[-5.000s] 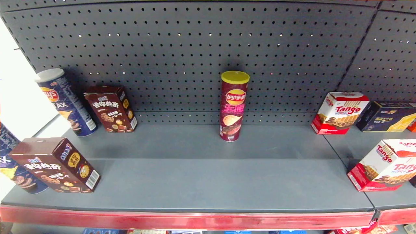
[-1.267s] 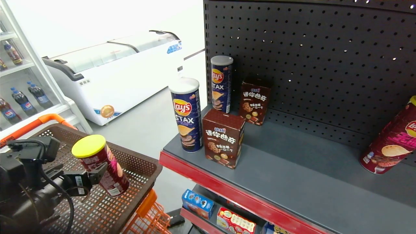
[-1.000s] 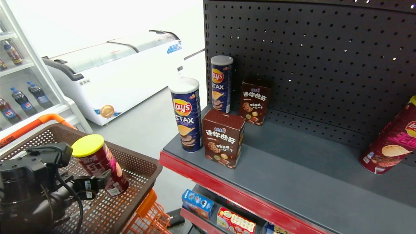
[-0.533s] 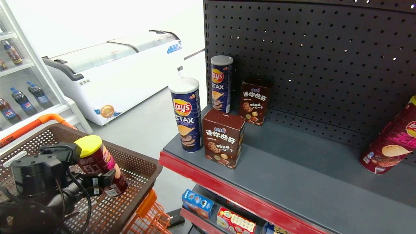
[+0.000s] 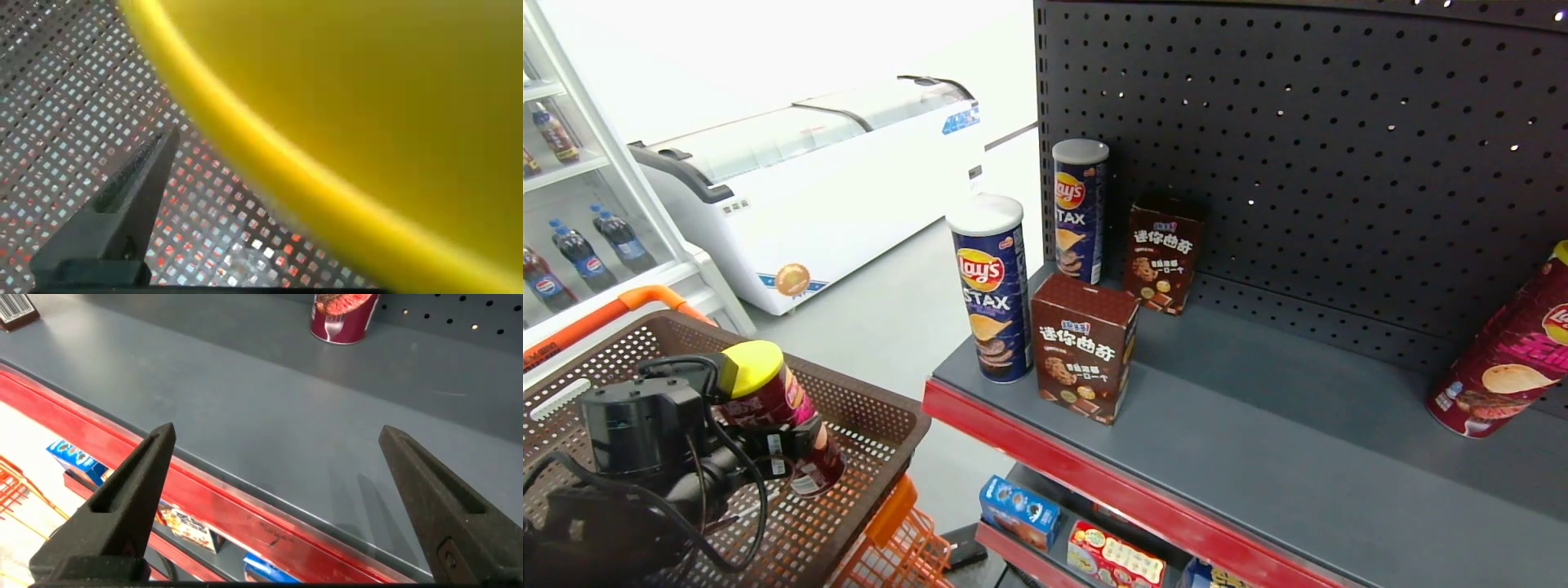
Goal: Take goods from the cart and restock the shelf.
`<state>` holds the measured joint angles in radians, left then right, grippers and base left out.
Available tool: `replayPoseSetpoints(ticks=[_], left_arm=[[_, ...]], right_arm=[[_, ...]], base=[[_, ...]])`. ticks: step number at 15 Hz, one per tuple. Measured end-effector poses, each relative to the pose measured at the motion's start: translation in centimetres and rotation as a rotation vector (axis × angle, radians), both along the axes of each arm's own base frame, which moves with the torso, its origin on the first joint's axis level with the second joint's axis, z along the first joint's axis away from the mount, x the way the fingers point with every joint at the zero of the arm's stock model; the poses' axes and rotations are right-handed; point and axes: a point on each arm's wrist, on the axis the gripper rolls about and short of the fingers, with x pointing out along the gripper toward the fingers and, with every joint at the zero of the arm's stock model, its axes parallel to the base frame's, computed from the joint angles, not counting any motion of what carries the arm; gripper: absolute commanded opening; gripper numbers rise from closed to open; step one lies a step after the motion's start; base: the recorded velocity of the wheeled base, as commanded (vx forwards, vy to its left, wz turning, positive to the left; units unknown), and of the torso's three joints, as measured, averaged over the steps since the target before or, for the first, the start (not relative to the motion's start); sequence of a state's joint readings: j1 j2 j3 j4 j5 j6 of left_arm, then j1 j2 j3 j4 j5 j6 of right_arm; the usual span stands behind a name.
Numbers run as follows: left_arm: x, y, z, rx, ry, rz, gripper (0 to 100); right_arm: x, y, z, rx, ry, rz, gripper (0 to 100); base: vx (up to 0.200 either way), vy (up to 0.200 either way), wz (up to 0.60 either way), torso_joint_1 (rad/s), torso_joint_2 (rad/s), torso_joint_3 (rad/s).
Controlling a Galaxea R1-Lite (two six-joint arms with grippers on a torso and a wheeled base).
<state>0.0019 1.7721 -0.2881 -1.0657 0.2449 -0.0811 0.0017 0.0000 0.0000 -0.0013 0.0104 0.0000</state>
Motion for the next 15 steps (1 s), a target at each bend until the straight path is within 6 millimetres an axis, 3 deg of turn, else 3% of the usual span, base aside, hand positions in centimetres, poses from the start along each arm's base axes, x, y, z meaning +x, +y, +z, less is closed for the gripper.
replayPoseSetpoints(ticks=[1, 11, 15], left_arm=[[0.1, 0.0, -0.1, -0.007, 0.003, 0.002, 0], [2.2, -0.5, 0.4, -0.036, -0.041, -0.014, 0], [1.0, -1.9, 3.3, -0.031, -0.104, -0.16, 0]], right_arm=[[0.0, 0.0, 0.0, 0.0, 0.0, 0.0, 100], [0.0, 0.0, 0.0, 0.0, 0.0, 0.0, 100], [0.0, 0.0, 0.0, 0.0, 0.0, -0.001, 100]], base=[[0.0, 0.0, 0.0, 0.0, 0.0, 0.0], [0.0, 0.0, 0.0, 0.0, 0.0, 0.0], [0.0, 0.0, 0.0, 0.0, 0.0, 0.0]])
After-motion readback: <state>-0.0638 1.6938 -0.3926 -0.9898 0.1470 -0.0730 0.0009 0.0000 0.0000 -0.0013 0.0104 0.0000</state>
